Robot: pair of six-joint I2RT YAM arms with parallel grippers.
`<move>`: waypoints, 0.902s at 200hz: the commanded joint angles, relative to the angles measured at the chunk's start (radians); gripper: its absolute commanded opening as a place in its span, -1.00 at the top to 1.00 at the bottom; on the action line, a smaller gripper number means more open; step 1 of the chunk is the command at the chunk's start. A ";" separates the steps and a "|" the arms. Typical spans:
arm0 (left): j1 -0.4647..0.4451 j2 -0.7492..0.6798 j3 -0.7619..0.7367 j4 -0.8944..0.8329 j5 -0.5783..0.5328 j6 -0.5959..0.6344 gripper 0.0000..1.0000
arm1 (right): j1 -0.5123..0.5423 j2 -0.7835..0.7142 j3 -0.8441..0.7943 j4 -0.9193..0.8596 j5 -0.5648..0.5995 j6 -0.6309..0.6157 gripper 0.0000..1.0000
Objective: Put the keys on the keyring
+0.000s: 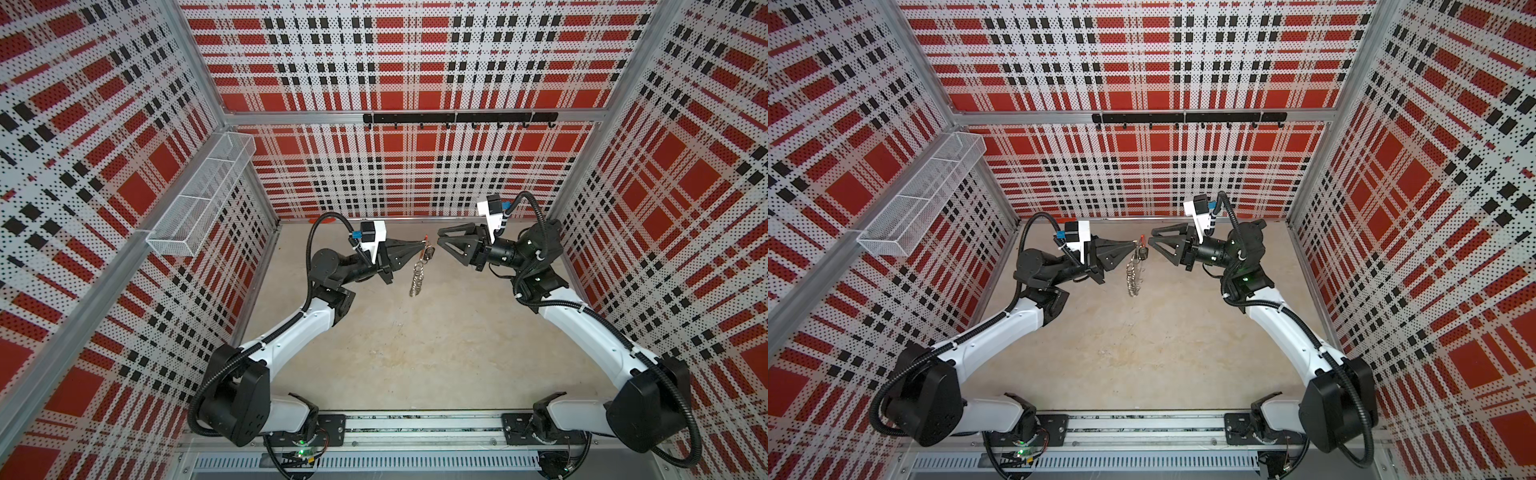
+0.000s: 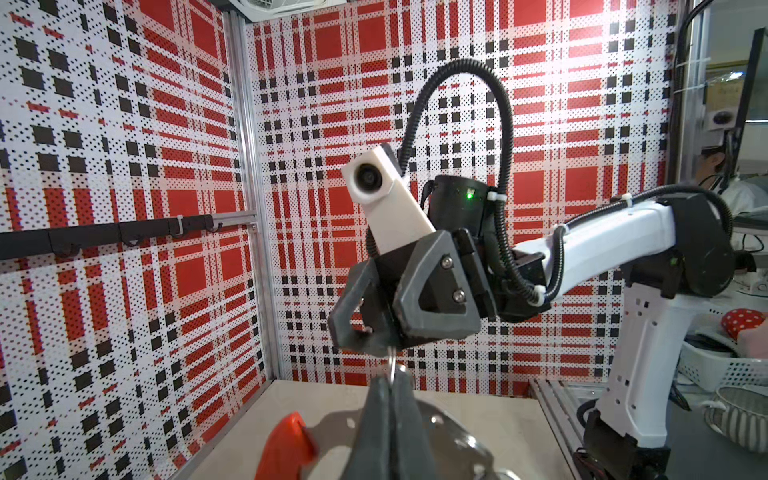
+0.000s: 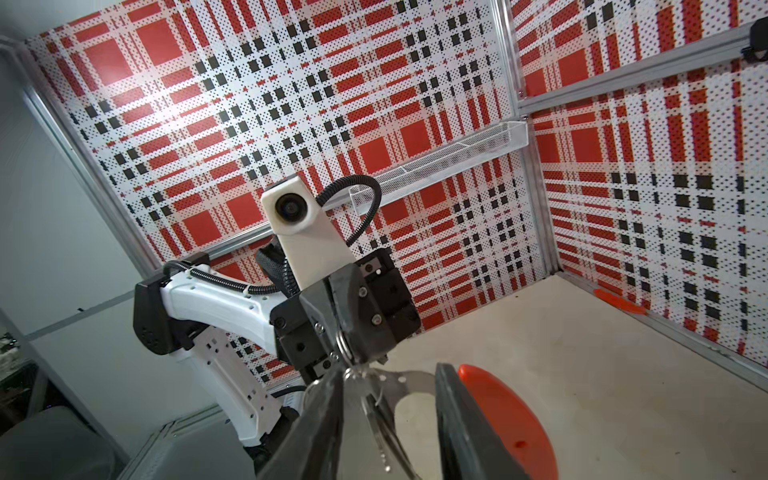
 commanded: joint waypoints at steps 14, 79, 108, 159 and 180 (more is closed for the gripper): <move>-0.005 -0.008 -0.003 0.158 -0.027 -0.091 1.00 | 0.002 0.052 -0.014 0.280 -0.099 0.217 0.26; -0.010 0.021 0.013 0.243 -0.046 -0.146 1.00 | 0.035 0.089 0.009 0.355 -0.123 0.275 0.30; -0.012 0.032 0.025 0.256 -0.050 -0.162 1.00 | 0.041 0.075 0.003 0.339 -0.112 0.254 0.34; -0.015 0.039 0.026 0.270 -0.075 -0.168 1.00 | 0.063 0.057 0.000 0.260 -0.104 0.182 0.41; -0.018 0.044 0.027 0.272 -0.081 -0.171 1.00 | 0.072 0.054 0.004 0.214 -0.098 0.146 0.41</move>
